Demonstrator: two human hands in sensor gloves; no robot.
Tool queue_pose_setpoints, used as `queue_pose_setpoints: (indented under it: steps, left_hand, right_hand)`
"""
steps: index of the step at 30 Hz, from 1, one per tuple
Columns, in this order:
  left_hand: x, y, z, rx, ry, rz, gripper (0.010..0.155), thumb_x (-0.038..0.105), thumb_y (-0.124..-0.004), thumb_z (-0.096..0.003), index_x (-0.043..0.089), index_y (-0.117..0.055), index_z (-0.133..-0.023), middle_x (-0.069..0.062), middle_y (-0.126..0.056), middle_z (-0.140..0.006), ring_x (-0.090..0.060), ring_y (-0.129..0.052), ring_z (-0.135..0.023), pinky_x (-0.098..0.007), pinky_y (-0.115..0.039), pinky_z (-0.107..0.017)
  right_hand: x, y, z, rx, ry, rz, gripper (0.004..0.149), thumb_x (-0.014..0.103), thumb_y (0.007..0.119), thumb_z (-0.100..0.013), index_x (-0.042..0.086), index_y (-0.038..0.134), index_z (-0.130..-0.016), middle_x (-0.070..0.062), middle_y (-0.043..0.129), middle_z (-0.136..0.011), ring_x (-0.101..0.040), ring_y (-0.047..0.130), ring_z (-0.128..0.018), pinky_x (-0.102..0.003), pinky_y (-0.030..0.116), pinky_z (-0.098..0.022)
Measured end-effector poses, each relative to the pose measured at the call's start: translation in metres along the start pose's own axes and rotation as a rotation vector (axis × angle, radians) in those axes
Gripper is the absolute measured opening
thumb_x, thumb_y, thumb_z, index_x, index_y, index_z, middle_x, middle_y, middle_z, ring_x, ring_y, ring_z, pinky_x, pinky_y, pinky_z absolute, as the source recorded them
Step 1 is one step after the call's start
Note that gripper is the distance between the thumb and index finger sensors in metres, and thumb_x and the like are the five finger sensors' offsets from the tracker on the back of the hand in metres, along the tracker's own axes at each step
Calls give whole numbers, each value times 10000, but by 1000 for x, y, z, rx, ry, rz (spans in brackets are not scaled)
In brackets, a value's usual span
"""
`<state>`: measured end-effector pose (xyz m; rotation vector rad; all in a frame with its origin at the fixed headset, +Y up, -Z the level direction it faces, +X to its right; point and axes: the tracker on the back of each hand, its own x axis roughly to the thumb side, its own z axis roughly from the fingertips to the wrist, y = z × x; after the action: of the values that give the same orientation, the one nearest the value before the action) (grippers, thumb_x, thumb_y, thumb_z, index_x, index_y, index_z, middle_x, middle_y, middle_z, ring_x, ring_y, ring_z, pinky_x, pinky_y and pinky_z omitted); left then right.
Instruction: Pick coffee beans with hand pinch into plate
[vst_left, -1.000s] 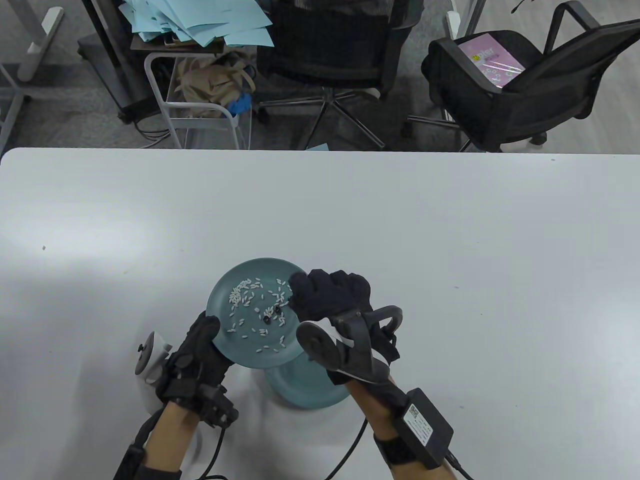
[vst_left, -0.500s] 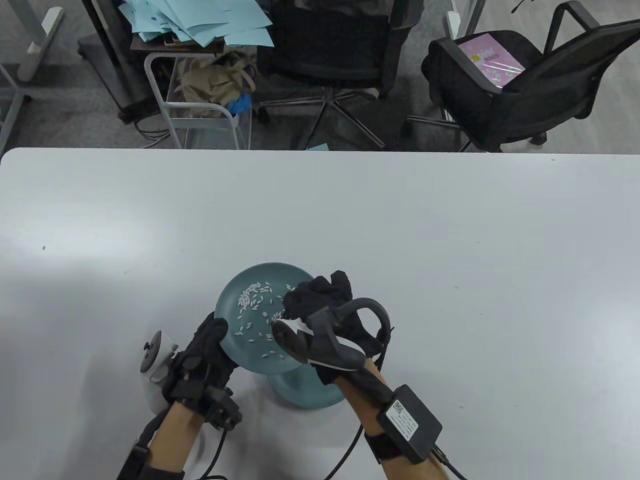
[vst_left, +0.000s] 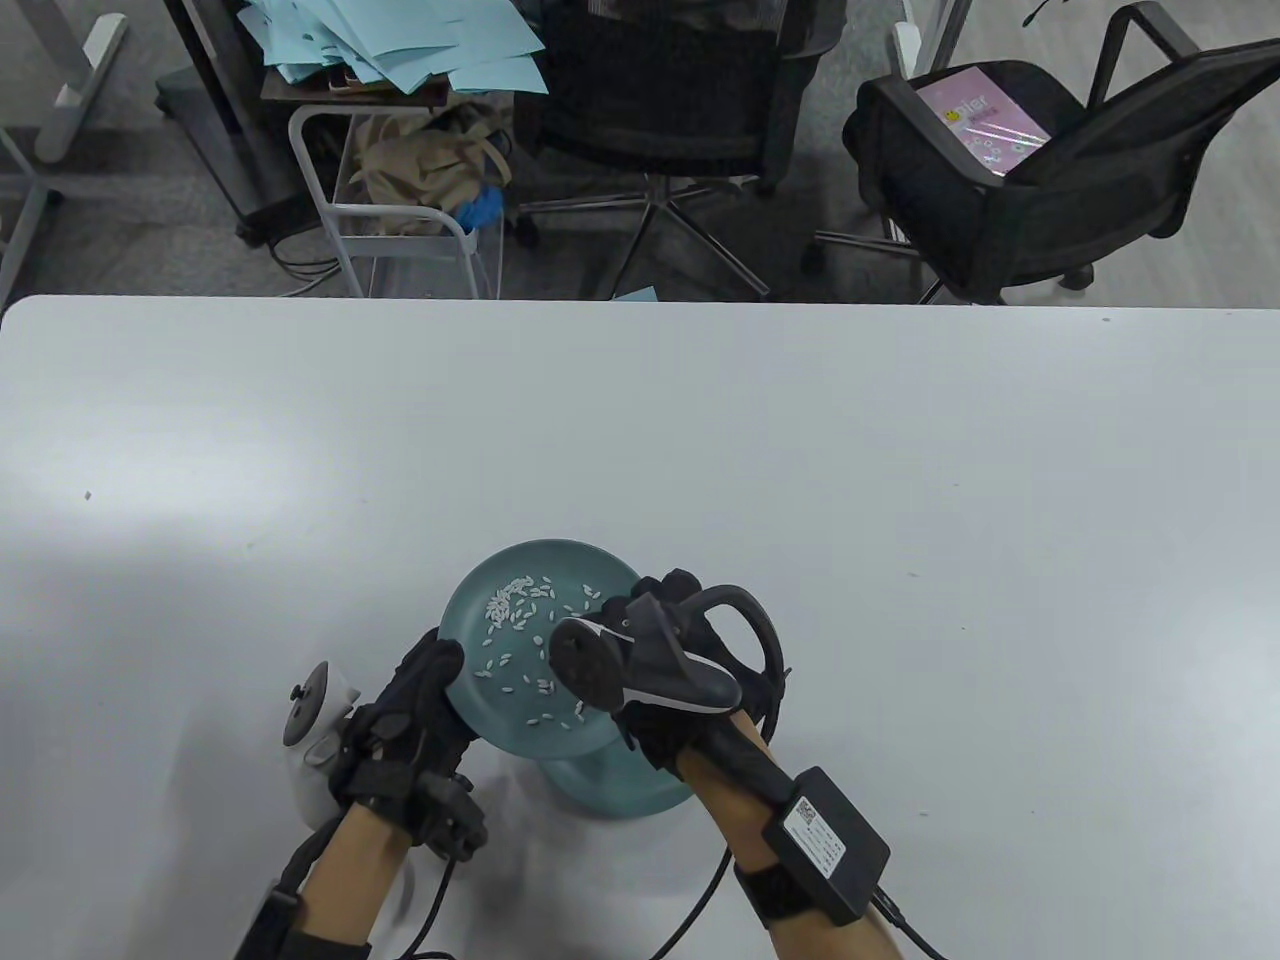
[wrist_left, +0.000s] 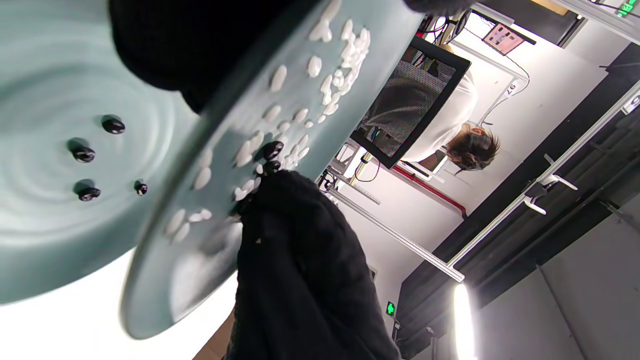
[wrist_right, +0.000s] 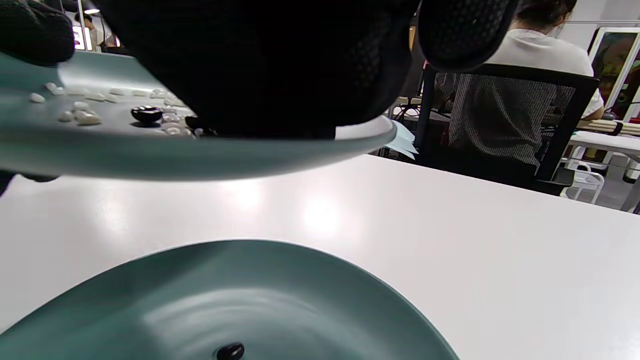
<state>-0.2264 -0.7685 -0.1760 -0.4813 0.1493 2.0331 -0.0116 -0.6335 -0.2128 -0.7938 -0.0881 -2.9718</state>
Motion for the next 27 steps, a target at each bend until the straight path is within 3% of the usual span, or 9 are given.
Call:
queue_pose_setpoints:
  steps: [8,14,18,27]
  left_hand:
    - [1,1,0,3,-7,-1,591,453,-610,-499,194,-442,-1003,-120,-741,-886,-354,-903,-658,-424,-826,-457]
    - [2,0,0,3,-13,-11,594,451,-618,-496,182,-456,-999,-129,-750,-876,-362,-908,-641,-425,-830,-444]
    - [2,0,0,1,-14,-20,593,450,-619,-495,178,-460,-997,-134,-752,-873,-365,-908,-637,-426,-831,-440]
    - [0,0,-1,-15,-6,1,587,452,-609,-500,182,-457,-998,-125,-753,-876,-356,-912,-642,-423,-832,-443]
  right_hand:
    - [2,2,0,-29,-16,-21,361,324,900,-450,232,868,-798,-90,957,-791,-277,888,-592,-606,642,-607]
    - [3,3,0,-19,-34,-23,373,336,907,-441,225,854,-793,-94,964,-759,-233,909,-503,-575,694,-570]
    - [1,4,1,30,-29,-51,398,320,904,-451,219,830,-829,-99,946,-790,-246,904,-549,-592,671,-590]
    - [0,2,3,0,-37,-34,420,365,899,-437,224,811,-823,-93,939,-772,-229,892,-515,-584,679,-584]
